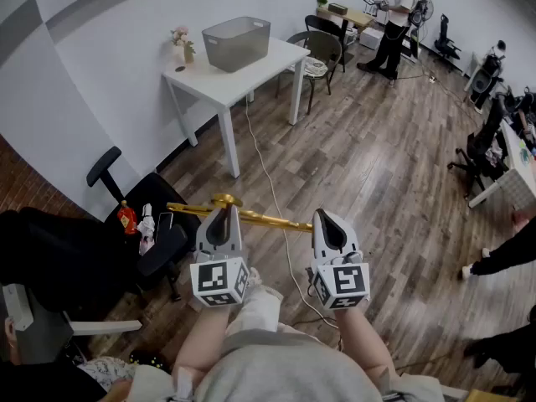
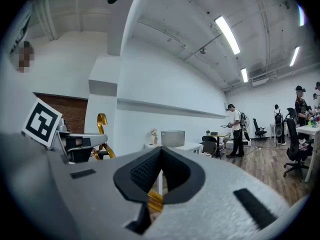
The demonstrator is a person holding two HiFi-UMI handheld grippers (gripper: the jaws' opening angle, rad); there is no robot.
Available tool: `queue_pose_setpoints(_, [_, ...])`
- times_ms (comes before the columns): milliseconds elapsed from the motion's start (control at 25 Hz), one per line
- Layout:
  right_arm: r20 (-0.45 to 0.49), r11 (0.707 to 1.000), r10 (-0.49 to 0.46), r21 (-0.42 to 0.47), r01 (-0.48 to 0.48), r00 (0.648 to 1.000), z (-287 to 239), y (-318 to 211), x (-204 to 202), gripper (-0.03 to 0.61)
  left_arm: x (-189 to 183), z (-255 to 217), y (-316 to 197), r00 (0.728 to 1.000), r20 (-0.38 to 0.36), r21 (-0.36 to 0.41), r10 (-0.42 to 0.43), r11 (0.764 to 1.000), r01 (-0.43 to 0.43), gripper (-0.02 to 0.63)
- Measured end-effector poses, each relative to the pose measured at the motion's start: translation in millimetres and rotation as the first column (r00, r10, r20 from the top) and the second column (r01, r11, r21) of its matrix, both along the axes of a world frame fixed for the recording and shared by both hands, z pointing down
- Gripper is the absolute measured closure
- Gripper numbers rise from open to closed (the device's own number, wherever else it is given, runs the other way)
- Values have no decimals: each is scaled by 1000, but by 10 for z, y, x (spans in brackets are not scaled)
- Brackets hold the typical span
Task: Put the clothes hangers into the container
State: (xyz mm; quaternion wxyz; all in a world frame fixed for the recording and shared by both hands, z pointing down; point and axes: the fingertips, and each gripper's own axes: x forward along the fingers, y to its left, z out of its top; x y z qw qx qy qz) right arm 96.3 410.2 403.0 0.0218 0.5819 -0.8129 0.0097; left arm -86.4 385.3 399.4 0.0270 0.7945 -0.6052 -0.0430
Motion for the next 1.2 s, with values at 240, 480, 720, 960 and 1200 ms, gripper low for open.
queue_pose_setpoints(240, [8, 1000, -17, -2, 17, 1000, -35, 389, -65, 584, -140, -85, 379, 1000, -11, 11, -22, 1000, 22, 592])
queue_pose_setpoints(480, [20, 999, -36, -3, 36, 999, -20, 549, -106, 584, -197, -6, 579, 1000, -12, 3, -27, 1000, 27, 592])
queue_pose_setpoints(720, [15, 999, -39, -6, 39, 999, -35, 656, -14, 584, -132, 25, 690, 999, -18, -10, -29, 1000, 29, 592])
queue_pose_setpoints(960, [8, 999, -38, -12, 39, 999, -3, 679, 67, 584, -34, -1, 709, 1000, -14, -7, -23, 1000, 23, 592])
queue_pose_setpoints(1200, [18, 999, -42, -22, 43, 999, 56, 625, 164, 584, 89, 17, 649, 1000, 0, -8, -12, 1000, 12, 592])
